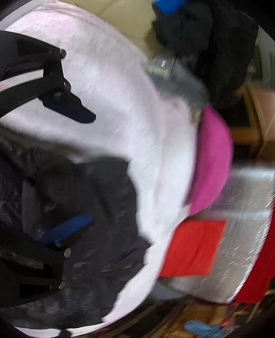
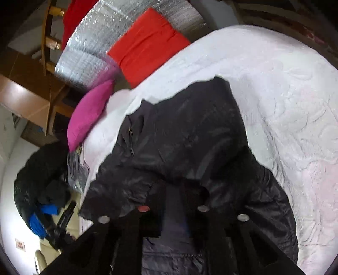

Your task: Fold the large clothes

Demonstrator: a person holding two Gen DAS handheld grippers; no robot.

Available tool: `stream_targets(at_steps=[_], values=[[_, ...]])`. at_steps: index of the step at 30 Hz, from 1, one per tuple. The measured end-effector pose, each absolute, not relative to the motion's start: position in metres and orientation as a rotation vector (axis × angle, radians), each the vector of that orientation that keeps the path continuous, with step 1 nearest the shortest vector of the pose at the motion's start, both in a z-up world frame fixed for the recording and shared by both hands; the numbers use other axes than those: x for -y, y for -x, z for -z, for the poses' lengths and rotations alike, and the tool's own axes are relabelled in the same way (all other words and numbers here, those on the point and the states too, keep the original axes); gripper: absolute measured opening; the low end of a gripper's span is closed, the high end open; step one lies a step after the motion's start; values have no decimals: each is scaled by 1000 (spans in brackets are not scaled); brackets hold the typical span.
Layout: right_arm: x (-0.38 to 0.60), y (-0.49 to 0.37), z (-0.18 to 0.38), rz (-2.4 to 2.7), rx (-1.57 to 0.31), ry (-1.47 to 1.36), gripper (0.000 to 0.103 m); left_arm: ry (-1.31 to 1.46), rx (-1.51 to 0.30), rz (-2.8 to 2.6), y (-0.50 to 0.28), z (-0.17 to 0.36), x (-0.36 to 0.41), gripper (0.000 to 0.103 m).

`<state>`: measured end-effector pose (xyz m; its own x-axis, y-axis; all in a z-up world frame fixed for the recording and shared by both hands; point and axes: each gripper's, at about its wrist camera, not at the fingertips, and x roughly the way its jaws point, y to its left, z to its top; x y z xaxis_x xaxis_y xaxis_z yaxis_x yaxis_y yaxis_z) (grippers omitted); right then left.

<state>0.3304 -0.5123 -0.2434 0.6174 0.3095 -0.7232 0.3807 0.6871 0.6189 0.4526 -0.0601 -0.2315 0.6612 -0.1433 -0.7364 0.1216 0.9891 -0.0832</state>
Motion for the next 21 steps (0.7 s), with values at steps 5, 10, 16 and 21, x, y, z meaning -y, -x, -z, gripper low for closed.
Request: stream_targets(at_steps=[5,10,16,21], values=[[507,-323,253,28,-891,-844,87,-202,-1025,240,-454,278,110,93],[493,-331,268,17,-928,-839,80,-271,-1004,239,-447,278,118,93],[449,-339,273,-15,-1026,-697,32,-217,-1033,244,-455,278,108,93],[427,-336,252,61,-948,-548,12,-147,-1002,252,-448,265,98,93]])
